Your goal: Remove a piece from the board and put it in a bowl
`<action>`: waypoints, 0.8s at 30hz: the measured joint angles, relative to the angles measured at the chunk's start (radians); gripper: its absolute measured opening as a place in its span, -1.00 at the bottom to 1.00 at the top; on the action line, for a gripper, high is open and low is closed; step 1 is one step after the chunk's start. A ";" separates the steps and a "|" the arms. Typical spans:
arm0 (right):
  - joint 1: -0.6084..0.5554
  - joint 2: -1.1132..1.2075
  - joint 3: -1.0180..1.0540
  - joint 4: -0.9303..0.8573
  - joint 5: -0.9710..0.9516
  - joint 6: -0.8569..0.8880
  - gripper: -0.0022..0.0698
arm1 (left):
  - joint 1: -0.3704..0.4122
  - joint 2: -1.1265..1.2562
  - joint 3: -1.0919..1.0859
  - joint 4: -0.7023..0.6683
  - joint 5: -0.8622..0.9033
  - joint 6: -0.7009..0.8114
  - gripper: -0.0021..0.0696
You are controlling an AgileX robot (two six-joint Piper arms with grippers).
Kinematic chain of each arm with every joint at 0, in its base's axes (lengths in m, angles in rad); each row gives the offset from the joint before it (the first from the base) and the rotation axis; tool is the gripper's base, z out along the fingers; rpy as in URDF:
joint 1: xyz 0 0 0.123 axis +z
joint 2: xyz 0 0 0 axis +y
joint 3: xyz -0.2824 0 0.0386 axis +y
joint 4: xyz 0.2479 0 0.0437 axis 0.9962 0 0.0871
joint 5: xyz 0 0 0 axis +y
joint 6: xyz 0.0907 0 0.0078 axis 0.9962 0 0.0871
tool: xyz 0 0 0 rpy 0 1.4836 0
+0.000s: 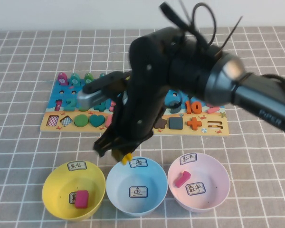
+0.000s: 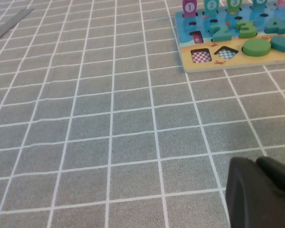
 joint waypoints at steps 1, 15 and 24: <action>0.015 0.000 0.000 0.000 0.000 0.018 -0.41 | 0.000 0.000 0.000 0.000 0.000 0.000 -0.95; 0.066 0.000 0.000 0.013 -0.038 0.169 -0.41 | 0.000 0.000 0.000 0.000 0.000 0.000 -0.95; 0.084 0.017 0.000 0.042 -0.059 0.186 -0.41 | 0.000 0.000 0.000 0.000 0.000 0.000 -0.95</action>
